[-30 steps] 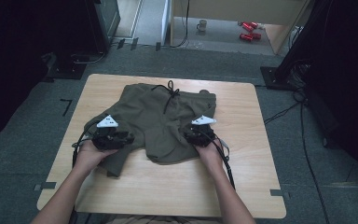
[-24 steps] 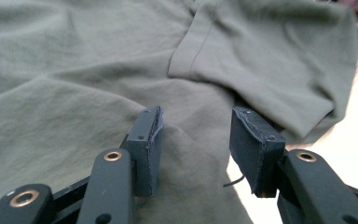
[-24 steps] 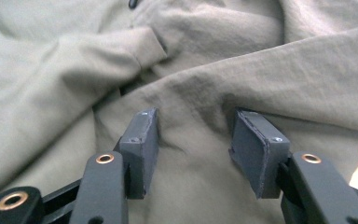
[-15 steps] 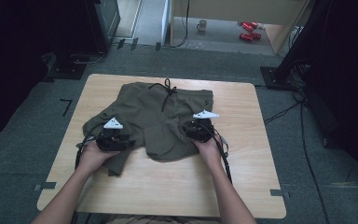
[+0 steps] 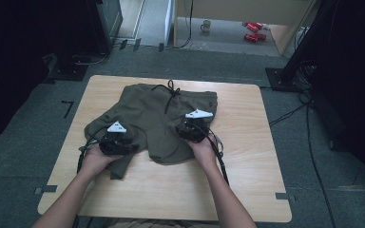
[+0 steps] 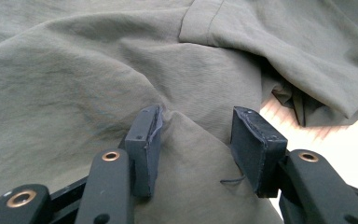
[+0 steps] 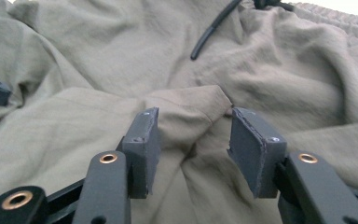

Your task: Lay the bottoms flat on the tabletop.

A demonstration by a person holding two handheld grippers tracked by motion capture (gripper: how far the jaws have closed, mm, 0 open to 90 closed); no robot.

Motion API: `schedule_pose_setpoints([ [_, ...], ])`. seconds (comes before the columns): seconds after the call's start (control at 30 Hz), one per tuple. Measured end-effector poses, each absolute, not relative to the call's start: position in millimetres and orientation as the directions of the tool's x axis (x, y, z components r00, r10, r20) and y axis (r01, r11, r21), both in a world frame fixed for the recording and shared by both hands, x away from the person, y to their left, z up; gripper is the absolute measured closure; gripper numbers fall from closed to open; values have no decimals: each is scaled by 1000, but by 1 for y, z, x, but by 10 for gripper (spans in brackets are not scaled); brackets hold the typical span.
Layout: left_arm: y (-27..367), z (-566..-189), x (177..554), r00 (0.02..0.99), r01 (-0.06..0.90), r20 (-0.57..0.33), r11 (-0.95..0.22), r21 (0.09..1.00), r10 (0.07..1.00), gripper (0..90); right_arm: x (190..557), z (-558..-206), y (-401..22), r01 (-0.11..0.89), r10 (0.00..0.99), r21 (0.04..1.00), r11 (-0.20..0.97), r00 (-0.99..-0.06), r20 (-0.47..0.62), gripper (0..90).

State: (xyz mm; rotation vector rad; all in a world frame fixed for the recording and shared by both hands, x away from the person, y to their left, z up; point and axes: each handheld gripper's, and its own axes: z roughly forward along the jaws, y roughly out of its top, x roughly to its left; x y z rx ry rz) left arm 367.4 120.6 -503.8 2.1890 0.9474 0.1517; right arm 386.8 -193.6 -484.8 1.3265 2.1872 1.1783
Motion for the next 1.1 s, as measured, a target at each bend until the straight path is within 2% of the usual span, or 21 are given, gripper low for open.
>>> schedule_pose_setpoints([
  [0.47,122,-506,367,725,574,-172,-446,687,667,516,399,-507,-171,618,838,740,265,-528,141,473],
  [0.5,122,-506,367,725,573,-171,-447,687,667,515,400,-511,-168,619,832,732,283,-539,134,514],
  [0.57,121,-506,367,726,571,-166,-449,688,668,515,399,-512,-166,622,829,728,288,-543,136,540],
  [0.6,121,-506,367,727,569,-164,-451,687,667,515,398,-512,-165,619,826,727,296,-549,132,593],
  [0.63,121,-506,367,728,568,-162,-452,688,667,515,396,-511,-163,606,818,731,315,-563,114,688],
  [0.67,121,-506,367,728,568,-162,-452,688,667,515,394,-508,-163,599,816,733,323,-568,105,688],
  [0.73,122,-507,367,728,566,-162,-451,690,666,515,390,-502,-163,581,810,744,331,-579,92,796],
  [1.0,121,-507,367,728,562,-154,-454,691,668,512,364,-475,-171,549,780,792,266,-605,157,838],
  [1.1,121,-507,366,726,562,-150,-454,692,671,509,346,-469,-174,524,767,805,279,-626,142,838],
])
